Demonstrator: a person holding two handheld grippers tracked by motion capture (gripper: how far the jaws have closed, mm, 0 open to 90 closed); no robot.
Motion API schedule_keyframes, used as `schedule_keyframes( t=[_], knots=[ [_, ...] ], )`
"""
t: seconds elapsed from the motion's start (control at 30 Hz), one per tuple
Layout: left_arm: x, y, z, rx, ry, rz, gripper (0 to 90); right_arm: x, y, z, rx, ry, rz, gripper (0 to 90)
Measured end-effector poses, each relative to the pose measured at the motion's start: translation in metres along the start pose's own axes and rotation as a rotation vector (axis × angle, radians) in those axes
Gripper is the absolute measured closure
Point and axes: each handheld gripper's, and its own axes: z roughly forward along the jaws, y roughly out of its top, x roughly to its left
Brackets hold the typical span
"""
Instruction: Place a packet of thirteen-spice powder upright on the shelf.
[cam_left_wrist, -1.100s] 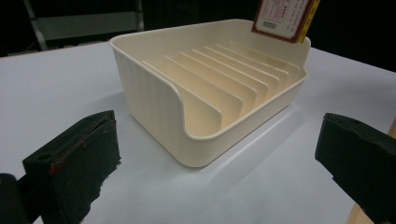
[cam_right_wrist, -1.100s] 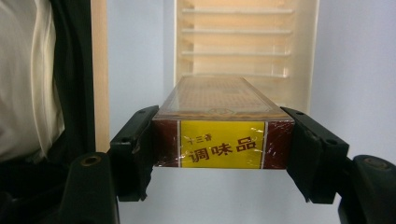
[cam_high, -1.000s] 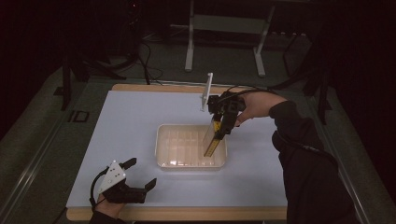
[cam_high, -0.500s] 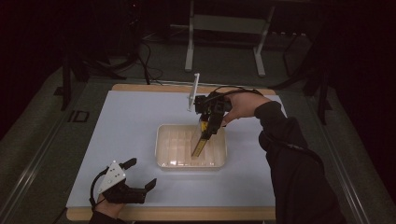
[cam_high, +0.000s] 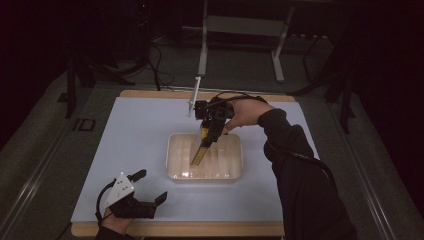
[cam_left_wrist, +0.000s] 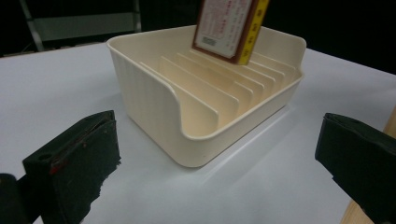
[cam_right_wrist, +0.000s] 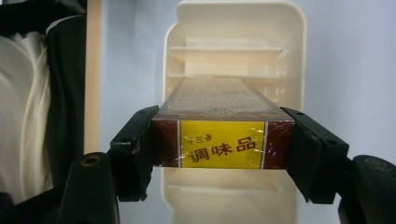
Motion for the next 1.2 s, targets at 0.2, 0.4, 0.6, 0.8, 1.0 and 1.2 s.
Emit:
schedule_keyframes(
  t=[0.2,0.4,0.6,0.8,1.0,1.2],
  knots=[
    [0.0,0.0,0.0,-0.003,-0.003,0.002,0.0,-0.004,0.003,0.007,-0.007,0.0,0.001,32.1],
    [0.0,0.0,-0.001,-0.006,-0.005,0.002,0.0,-0.009,0.003,0.016,-0.003,0.009,0.011,32.1],
    [0.0,0.0,-0.001,-0.005,-0.008,0.005,0.0,-0.013,0.001,0.029,0.022,0.014,0.019,32.1],
    [-0.001,0.0,-0.001,-0.003,-0.009,0.008,0.0,-0.012,0.006,0.039,0.044,0.019,0.02,32.1],
    [-0.001,0.0,0.0,0.0,-0.014,0.007,0.0,-0.014,0.009,0.05,0.061,0.026,0.022,32.1],
    [-0.001,0.0,0.0,-0.003,-0.014,0.006,0.0,-0.015,0.012,0.057,0.065,0.032,0.031,32.1]
  ],
)
